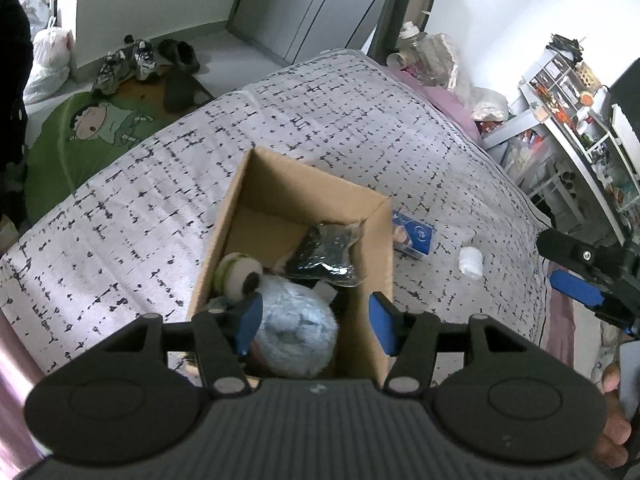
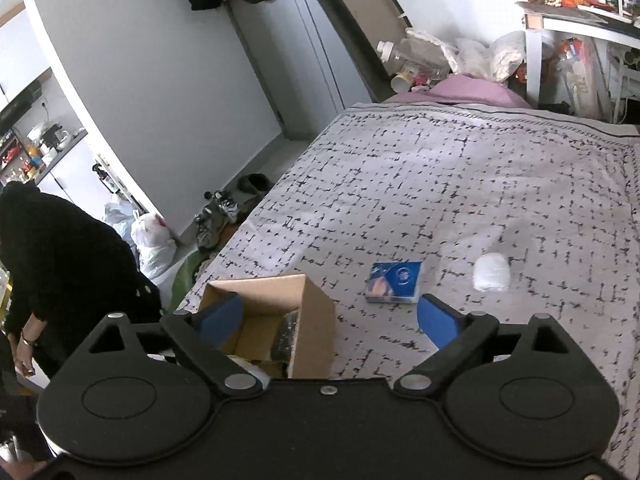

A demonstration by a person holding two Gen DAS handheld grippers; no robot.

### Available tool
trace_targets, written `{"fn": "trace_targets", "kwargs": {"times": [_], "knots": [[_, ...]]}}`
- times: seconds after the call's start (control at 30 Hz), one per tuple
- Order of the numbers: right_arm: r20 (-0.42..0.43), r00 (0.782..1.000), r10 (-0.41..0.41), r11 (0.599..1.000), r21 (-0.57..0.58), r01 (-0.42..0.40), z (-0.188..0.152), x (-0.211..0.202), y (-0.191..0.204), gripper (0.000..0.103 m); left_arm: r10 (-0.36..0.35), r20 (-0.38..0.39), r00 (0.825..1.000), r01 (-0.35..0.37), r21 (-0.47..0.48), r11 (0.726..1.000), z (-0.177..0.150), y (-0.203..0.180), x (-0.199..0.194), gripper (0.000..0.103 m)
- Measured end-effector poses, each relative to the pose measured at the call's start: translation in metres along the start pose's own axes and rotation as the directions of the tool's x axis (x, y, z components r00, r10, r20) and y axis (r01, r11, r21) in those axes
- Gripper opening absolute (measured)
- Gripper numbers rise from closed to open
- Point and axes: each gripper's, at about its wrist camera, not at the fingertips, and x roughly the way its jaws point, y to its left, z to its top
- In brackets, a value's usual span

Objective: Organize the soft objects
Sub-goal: 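Grasp the blue tissue pack with the left gripper while the right grasps the white ball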

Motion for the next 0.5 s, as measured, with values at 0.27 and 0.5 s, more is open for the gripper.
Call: {"fn": "trace_targets", "kwargs": {"times": [0.27, 0.5], "knots": [[0.019, 0.999, -0.028, 1.0, 0.012, 0.028, 0.012, -0.009, -0.031, 0.098, -0.011, 0.003, 1.0, 0.01, 0.047, 0.999, 0.001, -0.035, 0.001, 0.058], [0.049, 0.998, -0.03, 0.999, 0.028, 0.029, 0.013, -0.008, -0.056, 0.103, -0.008, 0.008, 1.0, 0.008, 0.075, 0.997, 0.006, -0.06, 0.006, 0.058]]}}
